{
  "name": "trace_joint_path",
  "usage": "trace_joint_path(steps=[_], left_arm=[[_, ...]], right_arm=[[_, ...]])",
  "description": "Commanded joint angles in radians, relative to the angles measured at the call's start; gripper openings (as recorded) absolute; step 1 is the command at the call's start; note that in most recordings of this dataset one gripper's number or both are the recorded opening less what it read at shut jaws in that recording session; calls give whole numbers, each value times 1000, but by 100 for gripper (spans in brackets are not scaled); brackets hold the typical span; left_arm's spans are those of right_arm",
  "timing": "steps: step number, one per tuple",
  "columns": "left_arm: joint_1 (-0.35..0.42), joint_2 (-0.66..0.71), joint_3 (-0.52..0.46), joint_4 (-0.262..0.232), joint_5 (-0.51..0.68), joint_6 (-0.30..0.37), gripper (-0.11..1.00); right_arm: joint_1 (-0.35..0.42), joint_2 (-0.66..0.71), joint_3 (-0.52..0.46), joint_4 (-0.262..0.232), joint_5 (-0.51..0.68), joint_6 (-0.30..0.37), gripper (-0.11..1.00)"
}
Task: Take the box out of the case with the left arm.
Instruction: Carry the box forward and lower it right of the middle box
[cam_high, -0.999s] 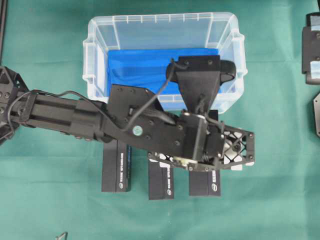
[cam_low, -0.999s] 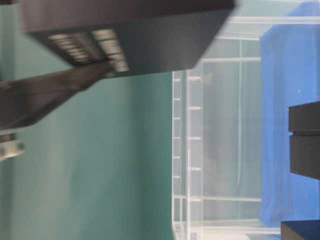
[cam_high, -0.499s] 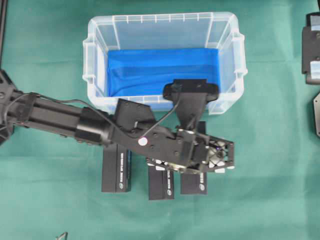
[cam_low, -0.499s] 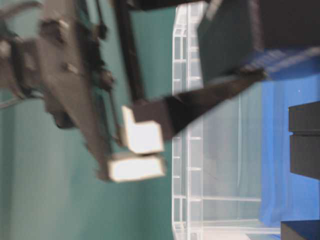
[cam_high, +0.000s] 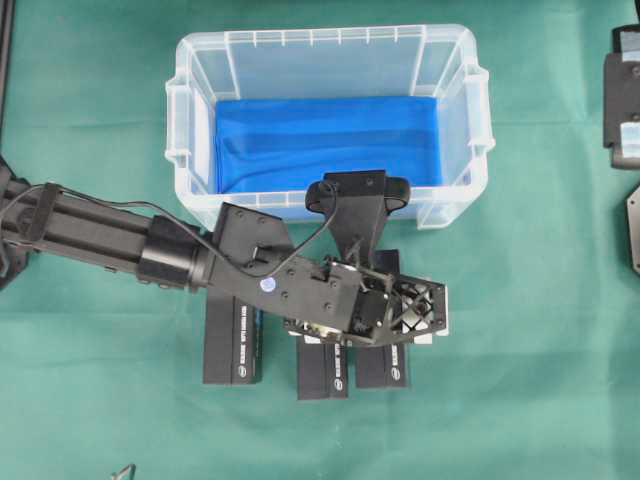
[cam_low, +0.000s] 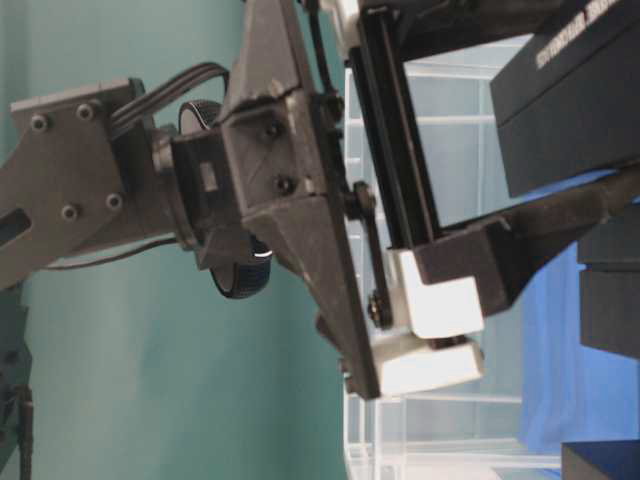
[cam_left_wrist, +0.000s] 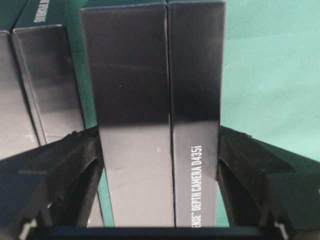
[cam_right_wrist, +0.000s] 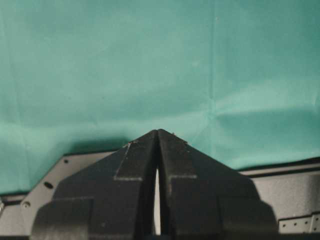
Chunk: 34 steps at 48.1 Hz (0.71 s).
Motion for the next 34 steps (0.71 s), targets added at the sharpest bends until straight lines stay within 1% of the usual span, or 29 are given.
trace_joint_path(steps=[1,13,31,32,34], left_arm=[[0,-32,-21,3,-11,0,63],[2,-23,-15,-3,-66,8,63],[-6,-21,-6,-25,-80,11,63],[-6,-21,-8,-26,-80,11,64],[-8,-21,-6,-25,-80,11,69]], right_arm=[[2,-2,-11,-3,-6,-2,0],[0,-2,-9,-3,-6,-2,0],[2,-2,-5,-3,-6,-2,0],[2,-2,-6,-3,-6,-2,0],[2,-2,-6,-3,-6,-2,0]])
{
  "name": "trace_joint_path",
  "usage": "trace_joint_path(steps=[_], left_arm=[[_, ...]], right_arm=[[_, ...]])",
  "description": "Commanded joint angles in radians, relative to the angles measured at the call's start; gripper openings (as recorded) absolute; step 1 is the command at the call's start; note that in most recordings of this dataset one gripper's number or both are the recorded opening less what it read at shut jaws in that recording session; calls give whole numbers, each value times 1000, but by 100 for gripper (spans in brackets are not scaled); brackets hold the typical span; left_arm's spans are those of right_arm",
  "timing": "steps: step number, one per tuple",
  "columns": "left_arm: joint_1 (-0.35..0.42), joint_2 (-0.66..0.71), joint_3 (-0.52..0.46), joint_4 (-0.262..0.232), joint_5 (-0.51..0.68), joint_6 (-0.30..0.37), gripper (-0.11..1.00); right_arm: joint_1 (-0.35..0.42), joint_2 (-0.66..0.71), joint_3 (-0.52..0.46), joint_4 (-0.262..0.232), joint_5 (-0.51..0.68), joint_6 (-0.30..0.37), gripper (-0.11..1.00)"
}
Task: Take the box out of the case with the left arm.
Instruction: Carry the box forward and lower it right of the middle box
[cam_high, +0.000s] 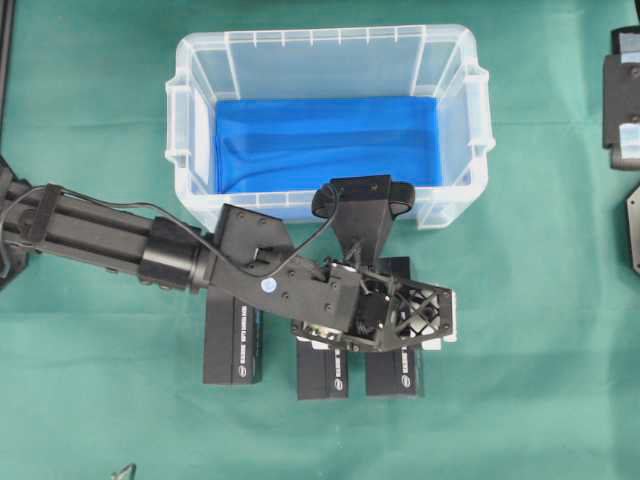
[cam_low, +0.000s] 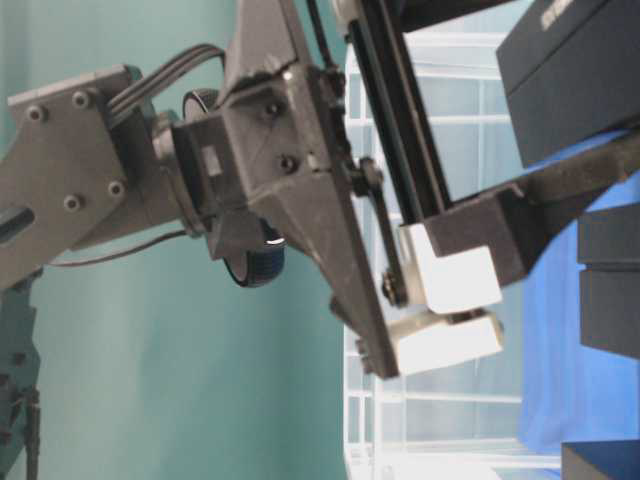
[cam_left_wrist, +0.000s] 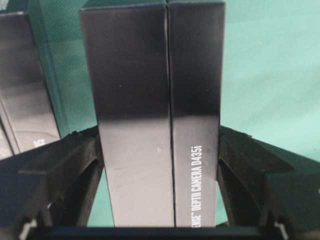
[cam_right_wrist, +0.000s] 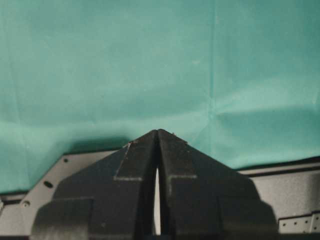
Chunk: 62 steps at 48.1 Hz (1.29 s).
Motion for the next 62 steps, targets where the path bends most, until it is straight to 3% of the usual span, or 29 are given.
trace_joint_path(steps=[1,5,36,48,62], left_arm=[[-8,-25,-12,-2,-6,2,73],[-8,-25,-14,-3,-6,2,83],[2,-48,-58,-6,34,15,79],[8,-61,-166,-6,170,69,79],[14,-20,-318,2,252,106,79]], right_arm=[[0,-3,-11,-2,-6,-2,0],[0,-3,-11,-2,-6,-2,0],[0,-3,-8,-2,-5,-2,0],[2,-3,-9,-2,-3,-2,0],[2,-3,-9,-2,-2,-2,0]])
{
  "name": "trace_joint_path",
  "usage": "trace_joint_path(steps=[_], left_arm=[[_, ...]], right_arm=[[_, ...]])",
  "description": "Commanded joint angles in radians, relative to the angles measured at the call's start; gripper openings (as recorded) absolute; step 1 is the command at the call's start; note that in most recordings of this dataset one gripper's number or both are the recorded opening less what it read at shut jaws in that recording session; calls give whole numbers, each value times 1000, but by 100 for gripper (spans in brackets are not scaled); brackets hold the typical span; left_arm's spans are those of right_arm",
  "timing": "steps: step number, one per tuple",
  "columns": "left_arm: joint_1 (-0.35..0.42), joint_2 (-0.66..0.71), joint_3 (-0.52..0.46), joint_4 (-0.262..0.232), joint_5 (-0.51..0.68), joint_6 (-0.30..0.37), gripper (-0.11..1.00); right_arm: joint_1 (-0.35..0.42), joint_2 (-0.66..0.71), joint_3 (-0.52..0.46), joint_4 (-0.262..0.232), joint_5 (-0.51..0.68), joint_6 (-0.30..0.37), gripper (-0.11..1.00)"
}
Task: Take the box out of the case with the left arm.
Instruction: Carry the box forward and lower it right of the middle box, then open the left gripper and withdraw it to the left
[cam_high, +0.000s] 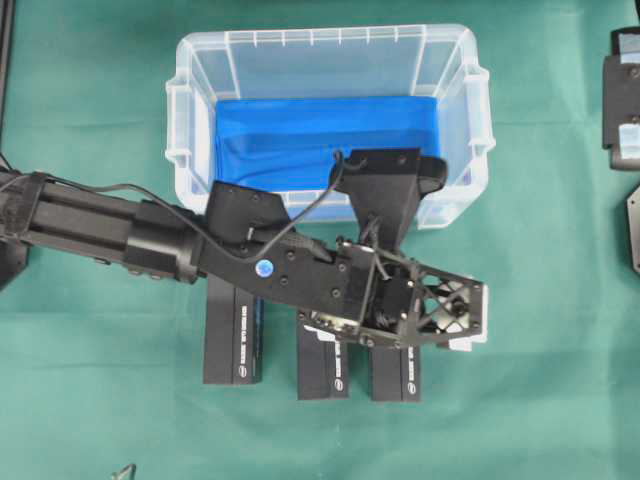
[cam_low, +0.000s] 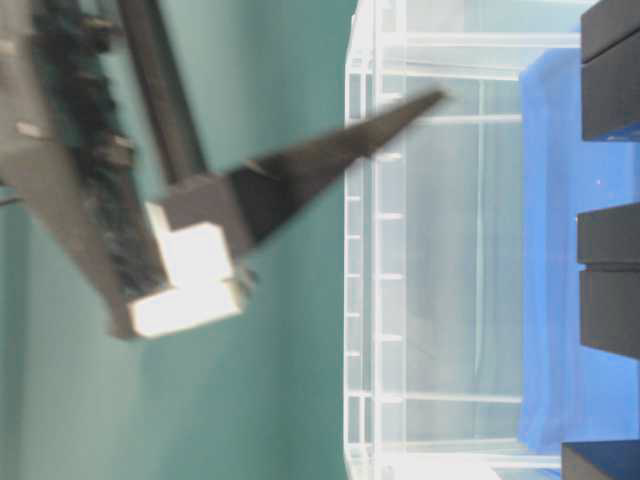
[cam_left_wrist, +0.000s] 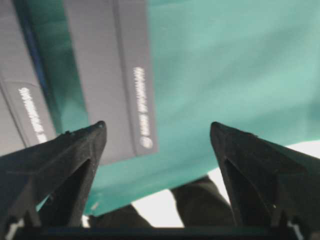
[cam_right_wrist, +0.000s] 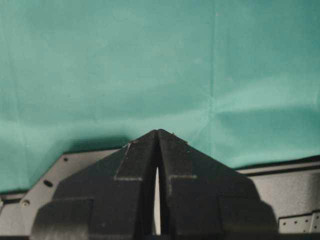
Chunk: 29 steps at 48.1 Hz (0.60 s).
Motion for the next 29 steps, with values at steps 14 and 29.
trace_joint_path(steps=[14,29], left_arm=[[0,-18,-54,8,48,18,79],[-21,-72,29,2,48,32,78]], right_arm=[[2,-3,-11,-2,-2,-2,0],[2,-3,-12,-2,-3,-2,0]])
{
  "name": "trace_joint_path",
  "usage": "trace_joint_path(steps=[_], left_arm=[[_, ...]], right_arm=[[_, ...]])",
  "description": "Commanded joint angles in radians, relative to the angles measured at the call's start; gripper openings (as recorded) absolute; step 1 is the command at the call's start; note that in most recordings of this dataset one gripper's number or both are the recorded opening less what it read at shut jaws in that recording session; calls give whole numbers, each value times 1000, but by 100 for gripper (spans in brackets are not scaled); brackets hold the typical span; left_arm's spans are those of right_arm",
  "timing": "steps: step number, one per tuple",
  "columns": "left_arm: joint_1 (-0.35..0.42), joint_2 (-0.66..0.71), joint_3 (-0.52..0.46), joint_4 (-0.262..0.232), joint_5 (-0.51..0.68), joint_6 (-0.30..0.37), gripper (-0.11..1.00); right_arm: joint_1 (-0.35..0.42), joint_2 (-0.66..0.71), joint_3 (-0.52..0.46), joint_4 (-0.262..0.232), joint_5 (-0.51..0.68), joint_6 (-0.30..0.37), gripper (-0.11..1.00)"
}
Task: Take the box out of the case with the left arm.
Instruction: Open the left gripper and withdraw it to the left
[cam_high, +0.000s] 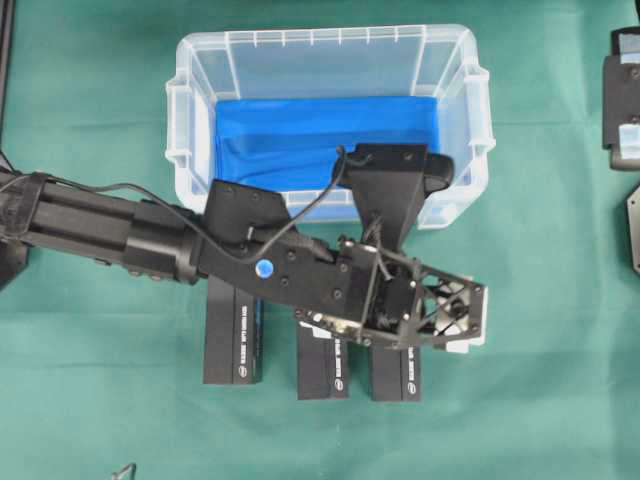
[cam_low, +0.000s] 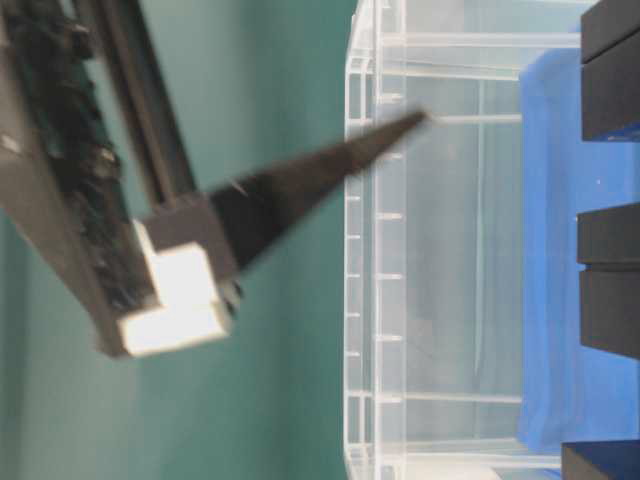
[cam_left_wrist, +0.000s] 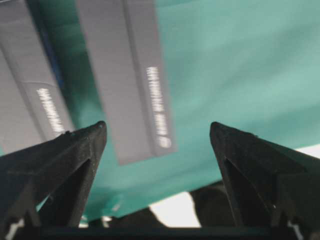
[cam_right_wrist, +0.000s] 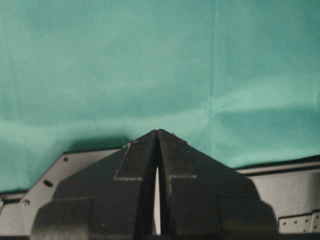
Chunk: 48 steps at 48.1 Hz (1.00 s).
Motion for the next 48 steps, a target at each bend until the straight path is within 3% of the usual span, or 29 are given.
trace_joint_path(steps=[1,19,40,48], left_arm=[[-14,-77,18,0,0,2,78],[-44,-259,238,0,-2,-9,78],[-133,-600,650,11,-6,-170,78],[-160,-695,761,12,-18,-183,77]], right_arm=[[0,-2,-12,-2,-2,-2,0],[0,-2,-11,-2,21,2,0],[-2,-2,-9,-15,21,2,0],[0,-2,-6,-14,21,2,0]])
